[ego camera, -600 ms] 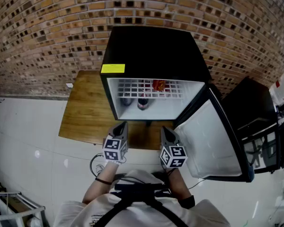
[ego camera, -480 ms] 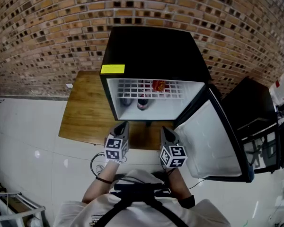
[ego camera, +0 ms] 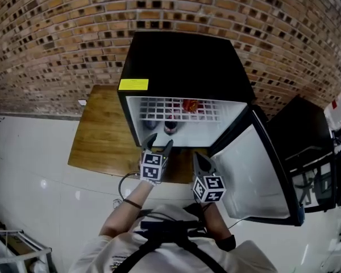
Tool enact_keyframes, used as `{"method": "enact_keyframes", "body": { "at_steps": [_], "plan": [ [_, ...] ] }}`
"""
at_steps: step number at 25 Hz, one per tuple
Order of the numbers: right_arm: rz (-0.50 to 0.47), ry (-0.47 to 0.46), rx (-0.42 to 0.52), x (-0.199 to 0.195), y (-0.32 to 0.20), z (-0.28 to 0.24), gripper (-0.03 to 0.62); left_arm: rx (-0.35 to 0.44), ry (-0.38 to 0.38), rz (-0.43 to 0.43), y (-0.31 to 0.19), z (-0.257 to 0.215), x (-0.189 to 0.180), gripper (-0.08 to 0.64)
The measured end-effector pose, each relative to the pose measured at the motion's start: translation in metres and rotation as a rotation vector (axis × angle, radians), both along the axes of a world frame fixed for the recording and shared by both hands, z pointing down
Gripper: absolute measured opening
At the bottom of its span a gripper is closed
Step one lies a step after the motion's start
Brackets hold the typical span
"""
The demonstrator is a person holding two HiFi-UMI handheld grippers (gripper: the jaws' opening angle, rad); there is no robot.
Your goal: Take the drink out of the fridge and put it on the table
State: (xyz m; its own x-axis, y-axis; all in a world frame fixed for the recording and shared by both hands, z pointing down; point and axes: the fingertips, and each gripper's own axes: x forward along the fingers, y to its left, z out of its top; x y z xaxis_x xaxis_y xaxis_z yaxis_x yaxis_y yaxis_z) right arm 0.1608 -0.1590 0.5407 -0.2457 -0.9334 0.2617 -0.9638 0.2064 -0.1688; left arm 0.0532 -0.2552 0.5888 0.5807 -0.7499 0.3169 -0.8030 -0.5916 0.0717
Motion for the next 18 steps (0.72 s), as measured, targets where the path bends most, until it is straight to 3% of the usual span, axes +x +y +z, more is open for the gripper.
{"method": "enact_keyframes", "body": {
  "at_steps": [4, 18],
  "plan": [
    [0.012, -0.004, 0.006, 0.008, -0.002, -0.001, 0.017, -0.001, -0.015, 0.004, -0.032, 0.005, 0.025, 0.356],
    [0.026, 0.010, 0.013, 0.026, -0.010, 0.000, 0.017, -0.020, -0.069, -0.017, -0.089, 0.025, 0.049, 0.336]
  ]
}}
